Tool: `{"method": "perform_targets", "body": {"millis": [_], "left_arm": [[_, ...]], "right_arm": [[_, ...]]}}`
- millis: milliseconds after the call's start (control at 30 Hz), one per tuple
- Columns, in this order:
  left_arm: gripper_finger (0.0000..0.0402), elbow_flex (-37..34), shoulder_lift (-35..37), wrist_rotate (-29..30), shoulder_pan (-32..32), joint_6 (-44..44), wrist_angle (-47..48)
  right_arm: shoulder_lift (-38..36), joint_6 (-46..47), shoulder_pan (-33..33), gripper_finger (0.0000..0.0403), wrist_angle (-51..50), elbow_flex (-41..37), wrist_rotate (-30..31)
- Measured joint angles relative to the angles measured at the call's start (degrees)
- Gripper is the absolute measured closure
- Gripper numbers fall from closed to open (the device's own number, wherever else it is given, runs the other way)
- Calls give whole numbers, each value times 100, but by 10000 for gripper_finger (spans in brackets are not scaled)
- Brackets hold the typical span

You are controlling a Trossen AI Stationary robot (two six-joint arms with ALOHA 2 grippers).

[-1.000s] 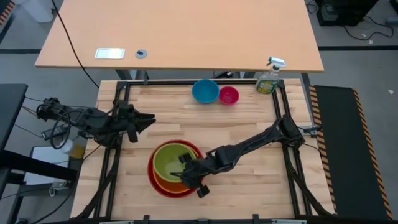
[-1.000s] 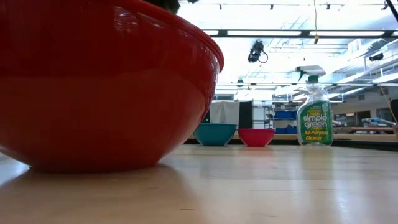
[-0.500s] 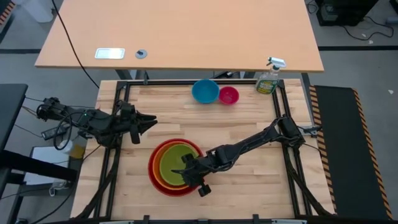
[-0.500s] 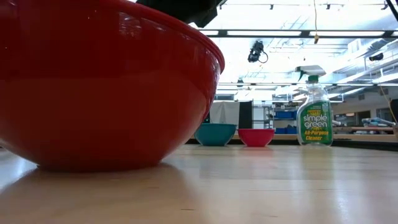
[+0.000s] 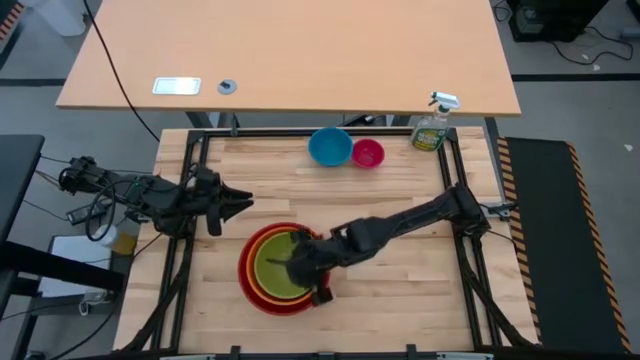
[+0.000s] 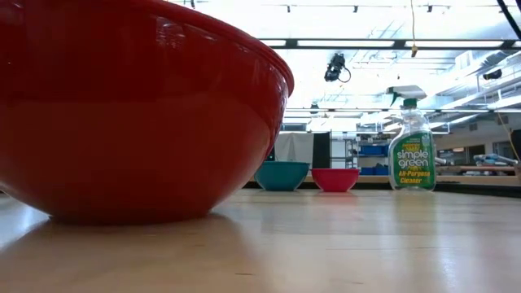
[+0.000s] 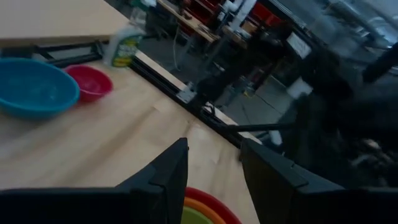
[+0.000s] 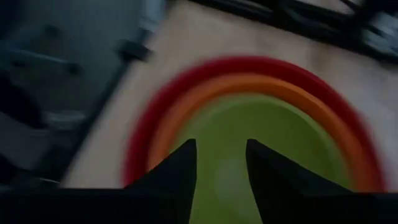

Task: Nest bowls inside each other
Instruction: Stack the blue bowl on top of the green bowl

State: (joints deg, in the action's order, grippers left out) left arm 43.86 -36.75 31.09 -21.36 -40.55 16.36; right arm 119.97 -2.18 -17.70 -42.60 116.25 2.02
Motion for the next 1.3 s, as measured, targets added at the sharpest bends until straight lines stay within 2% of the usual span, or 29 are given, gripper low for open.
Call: {"method": "perform_targets", "body": {"millis": [200, 300, 500, 767, 900, 1100, 1300], "left_arm": [[249, 1, 0, -159, 1, -361, 2], [249, -1, 0, -157, 1, -359, 9], [249, 1, 0, -153, 1, -186, 30], [249, 0, -4, -132, 1, -206, 229], [249, 1, -4, 104, 1, -206, 245], [249, 1, -4, 686, 6, -31, 278], [249, 0, -4, 1194, 134, -27, 282]], "right_arm": [[-64, 854, 471, 257, -2114, 157, 1442], [-73, 1043, 740, 257, -2536, -44, 1797], [-240, 544, 1538, 258, -2069, -859, 1186], [-1217, -566, 2792, 257, -750, -2204, 638], [-1597, -1242, 3378, 249, -104, -2781, 394], [-1543, -1997, 4102, 204, 520, -3292, 70], [-1071, -2831, 4333, 163, 649, -3283, -190]]}}
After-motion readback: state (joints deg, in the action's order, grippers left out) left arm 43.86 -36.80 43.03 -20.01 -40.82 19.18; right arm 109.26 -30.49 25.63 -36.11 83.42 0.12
